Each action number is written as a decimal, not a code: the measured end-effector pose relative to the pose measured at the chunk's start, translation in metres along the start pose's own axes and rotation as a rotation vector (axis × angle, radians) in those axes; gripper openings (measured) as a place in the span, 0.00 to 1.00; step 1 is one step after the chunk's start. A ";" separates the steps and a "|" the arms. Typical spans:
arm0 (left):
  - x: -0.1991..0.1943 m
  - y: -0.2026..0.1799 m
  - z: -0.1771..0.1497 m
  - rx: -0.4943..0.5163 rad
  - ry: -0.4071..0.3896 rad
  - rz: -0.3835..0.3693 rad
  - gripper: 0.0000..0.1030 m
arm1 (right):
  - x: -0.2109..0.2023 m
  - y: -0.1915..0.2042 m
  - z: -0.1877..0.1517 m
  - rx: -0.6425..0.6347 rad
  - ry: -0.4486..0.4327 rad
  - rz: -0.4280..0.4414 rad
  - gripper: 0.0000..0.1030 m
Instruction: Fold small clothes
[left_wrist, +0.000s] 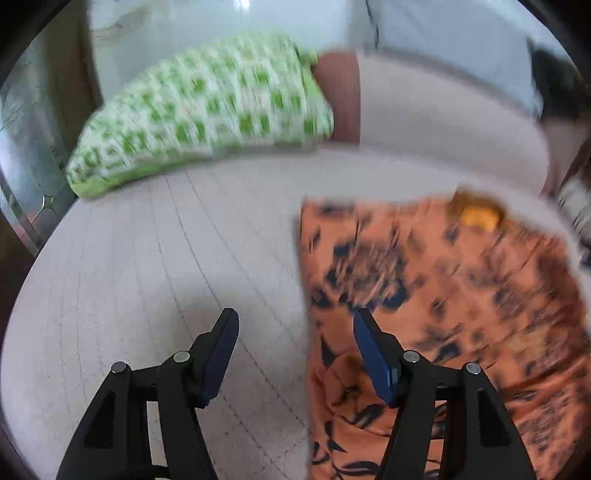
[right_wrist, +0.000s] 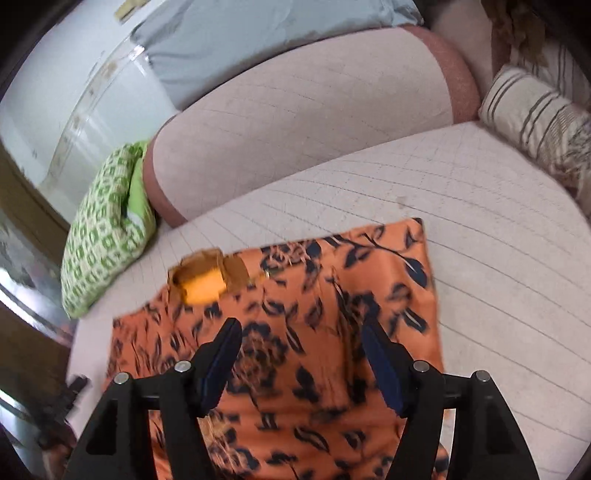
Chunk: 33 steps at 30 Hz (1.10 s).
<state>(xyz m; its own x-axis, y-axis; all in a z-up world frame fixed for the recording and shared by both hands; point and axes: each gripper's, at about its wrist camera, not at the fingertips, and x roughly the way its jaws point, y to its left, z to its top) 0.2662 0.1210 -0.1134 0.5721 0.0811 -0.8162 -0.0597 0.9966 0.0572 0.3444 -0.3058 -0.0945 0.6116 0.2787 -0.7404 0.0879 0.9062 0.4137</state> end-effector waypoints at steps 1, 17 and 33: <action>0.012 -0.004 -0.004 0.033 0.040 0.018 0.64 | 0.015 -0.002 0.004 0.013 0.028 0.009 0.69; -0.004 0.014 -0.009 -0.036 -0.004 -0.033 0.67 | 0.035 0.011 -0.035 0.025 0.171 0.126 0.63; 0.005 0.011 0.004 -0.047 -0.013 -0.029 0.81 | 0.031 0.022 0.004 -0.007 0.025 0.107 0.72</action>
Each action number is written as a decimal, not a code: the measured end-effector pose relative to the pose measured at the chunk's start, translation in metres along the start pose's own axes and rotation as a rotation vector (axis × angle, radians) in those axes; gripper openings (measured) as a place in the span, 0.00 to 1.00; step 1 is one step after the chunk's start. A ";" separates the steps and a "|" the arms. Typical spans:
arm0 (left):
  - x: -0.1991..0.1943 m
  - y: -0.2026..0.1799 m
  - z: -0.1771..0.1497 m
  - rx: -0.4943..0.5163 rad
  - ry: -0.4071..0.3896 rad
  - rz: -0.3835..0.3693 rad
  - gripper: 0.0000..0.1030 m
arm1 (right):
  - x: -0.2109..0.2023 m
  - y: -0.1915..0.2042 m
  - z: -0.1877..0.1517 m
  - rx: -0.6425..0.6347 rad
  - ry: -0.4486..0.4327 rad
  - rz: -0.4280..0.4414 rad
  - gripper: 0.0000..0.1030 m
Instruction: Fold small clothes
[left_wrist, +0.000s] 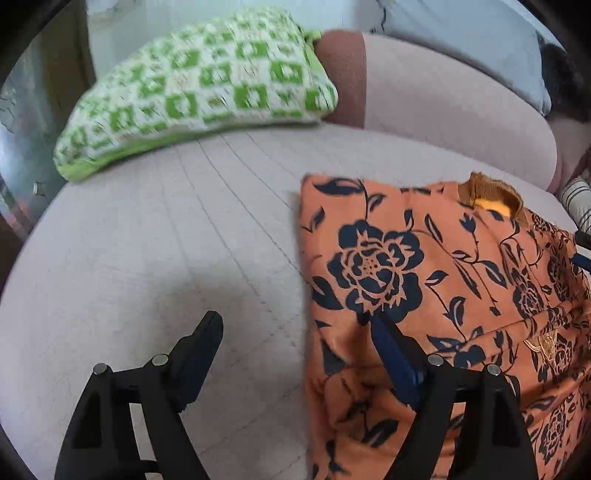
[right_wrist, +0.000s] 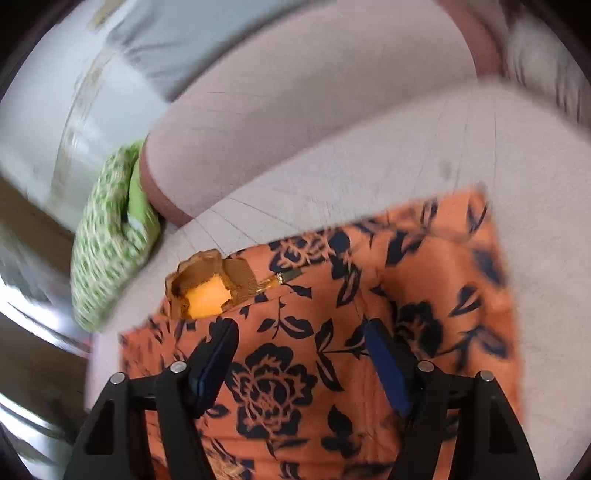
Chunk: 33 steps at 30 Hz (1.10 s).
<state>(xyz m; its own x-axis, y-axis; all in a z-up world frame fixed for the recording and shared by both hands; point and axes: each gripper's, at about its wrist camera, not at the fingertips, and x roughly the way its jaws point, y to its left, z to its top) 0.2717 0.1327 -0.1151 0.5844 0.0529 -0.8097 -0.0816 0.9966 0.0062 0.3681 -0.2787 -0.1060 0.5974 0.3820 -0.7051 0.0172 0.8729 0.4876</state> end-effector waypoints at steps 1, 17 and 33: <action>-0.008 0.001 -0.003 -0.004 -0.010 -0.011 0.81 | -0.008 0.002 -0.002 0.007 -0.002 0.033 0.72; -0.134 0.013 -0.134 -0.147 0.025 -0.170 0.81 | -0.138 0.002 -0.104 -0.071 -0.003 -0.021 0.82; -0.151 0.009 -0.229 -0.158 0.157 -0.212 0.81 | -0.223 -0.124 -0.256 0.128 0.162 -0.083 0.81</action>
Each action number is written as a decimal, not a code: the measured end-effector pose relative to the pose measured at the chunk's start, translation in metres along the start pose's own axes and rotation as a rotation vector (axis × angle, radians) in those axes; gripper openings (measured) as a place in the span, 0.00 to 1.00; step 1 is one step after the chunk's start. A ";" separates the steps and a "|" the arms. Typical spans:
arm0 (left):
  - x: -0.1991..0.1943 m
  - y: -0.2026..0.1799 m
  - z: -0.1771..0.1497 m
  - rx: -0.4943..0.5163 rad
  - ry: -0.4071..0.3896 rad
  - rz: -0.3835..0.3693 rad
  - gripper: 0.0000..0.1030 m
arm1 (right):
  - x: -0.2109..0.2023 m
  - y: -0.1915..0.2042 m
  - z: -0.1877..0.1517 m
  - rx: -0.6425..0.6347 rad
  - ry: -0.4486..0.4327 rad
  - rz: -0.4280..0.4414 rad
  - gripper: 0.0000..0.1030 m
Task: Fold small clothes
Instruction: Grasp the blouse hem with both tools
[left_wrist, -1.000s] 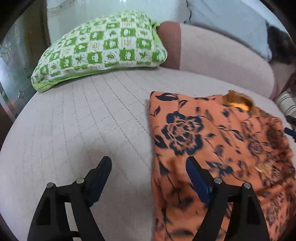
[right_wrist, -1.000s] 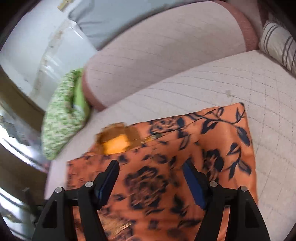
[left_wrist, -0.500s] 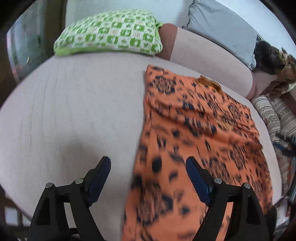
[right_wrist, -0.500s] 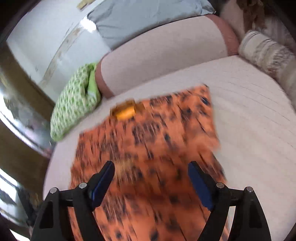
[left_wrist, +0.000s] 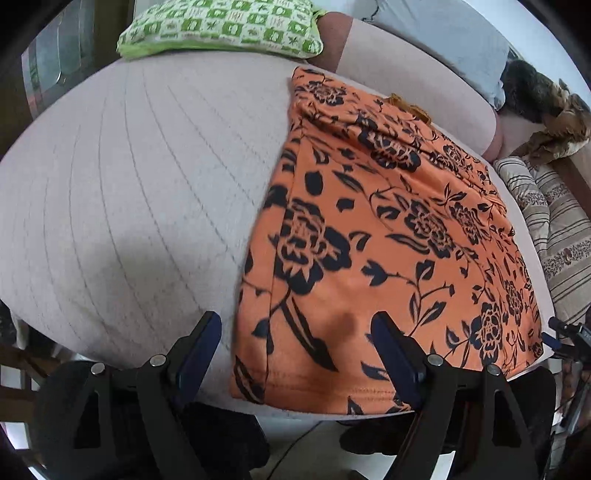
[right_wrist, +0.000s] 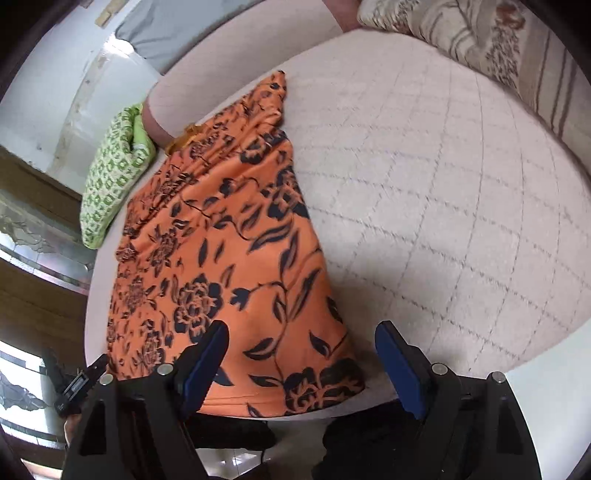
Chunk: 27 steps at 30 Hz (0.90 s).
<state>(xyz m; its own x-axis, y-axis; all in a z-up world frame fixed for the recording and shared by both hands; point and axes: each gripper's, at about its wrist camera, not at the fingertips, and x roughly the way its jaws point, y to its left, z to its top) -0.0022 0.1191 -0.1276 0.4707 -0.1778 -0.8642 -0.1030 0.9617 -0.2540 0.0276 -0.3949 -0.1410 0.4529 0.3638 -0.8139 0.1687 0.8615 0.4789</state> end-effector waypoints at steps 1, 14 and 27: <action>0.000 -0.001 -0.002 0.010 -0.004 0.006 0.81 | 0.007 0.002 -0.002 -0.008 0.010 -0.006 0.81; -0.007 0.002 -0.007 0.037 0.007 0.046 0.39 | 0.018 0.010 -0.020 0.016 0.040 0.008 0.34; -0.033 -0.004 -0.007 0.009 -0.046 -0.012 0.06 | -0.005 0.023 -0.016 0.051 -0.002 0.125 0.12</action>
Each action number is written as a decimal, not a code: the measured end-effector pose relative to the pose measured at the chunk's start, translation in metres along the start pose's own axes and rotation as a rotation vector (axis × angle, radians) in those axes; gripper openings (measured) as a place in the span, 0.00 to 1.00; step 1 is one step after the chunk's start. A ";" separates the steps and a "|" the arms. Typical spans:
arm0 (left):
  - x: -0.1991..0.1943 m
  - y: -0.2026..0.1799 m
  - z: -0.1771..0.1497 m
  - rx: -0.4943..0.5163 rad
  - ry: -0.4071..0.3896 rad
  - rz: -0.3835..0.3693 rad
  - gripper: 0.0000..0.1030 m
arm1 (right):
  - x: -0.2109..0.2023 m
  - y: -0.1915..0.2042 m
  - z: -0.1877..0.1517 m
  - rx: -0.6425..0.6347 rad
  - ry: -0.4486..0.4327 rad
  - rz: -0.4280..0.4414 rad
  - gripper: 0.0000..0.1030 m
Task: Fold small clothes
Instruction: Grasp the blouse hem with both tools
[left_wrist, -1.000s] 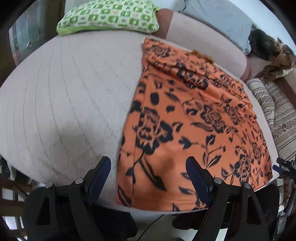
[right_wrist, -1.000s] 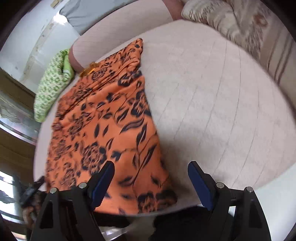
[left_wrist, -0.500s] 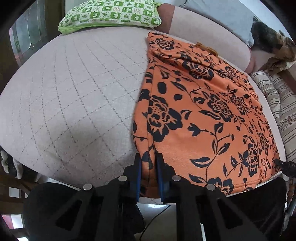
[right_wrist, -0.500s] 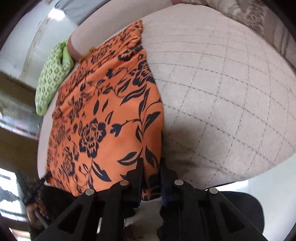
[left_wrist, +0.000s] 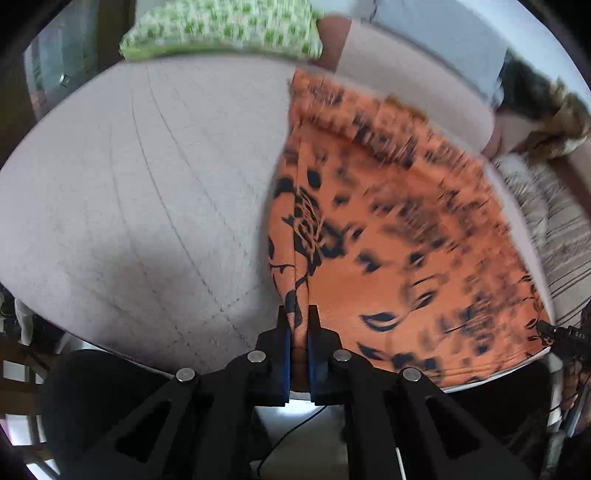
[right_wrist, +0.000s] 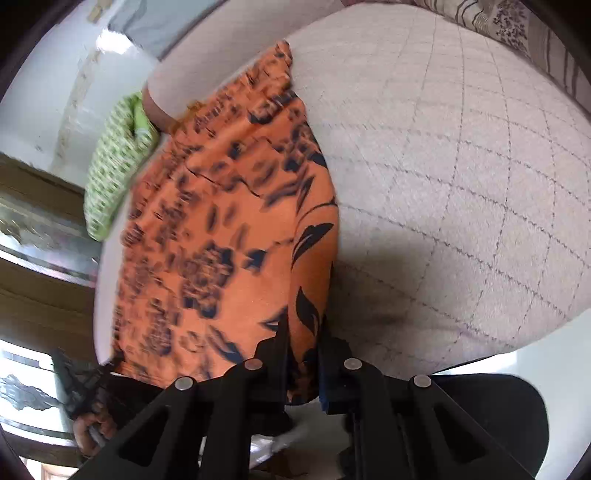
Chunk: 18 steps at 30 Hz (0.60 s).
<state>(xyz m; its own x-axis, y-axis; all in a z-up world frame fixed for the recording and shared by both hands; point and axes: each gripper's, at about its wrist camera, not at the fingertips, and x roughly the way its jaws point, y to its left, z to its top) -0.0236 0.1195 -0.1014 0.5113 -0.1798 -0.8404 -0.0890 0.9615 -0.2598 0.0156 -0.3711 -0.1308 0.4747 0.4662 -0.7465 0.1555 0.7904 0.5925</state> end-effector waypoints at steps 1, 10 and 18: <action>-0.018 -0.006 0.002 0.015 -0.044 -0.004 0.06 | -0.012 0.006 0.001 -0.012 -0.030 0.014 0.12; 0.026 0.020 -0.006 -0.064 0.089 0.048 0.12 | 0.013 -0.021 -0.004 0.061 0.071 -0.029 0.20; 0.012 0.011 -0.007 -0.049 0.020 0.054 0.63 | 0.003 -0.011 0.001 0.011 -0.015 -0.087 0.77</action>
<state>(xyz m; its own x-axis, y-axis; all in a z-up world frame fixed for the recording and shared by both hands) -0.0246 0.1269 -0.1175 0.4873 -0.1329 -0.8631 -0.1578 0.9587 -0.2368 0.0159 -0.3793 -0.1392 0.4717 0.3899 -0.7908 0.2063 0.8232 0.5290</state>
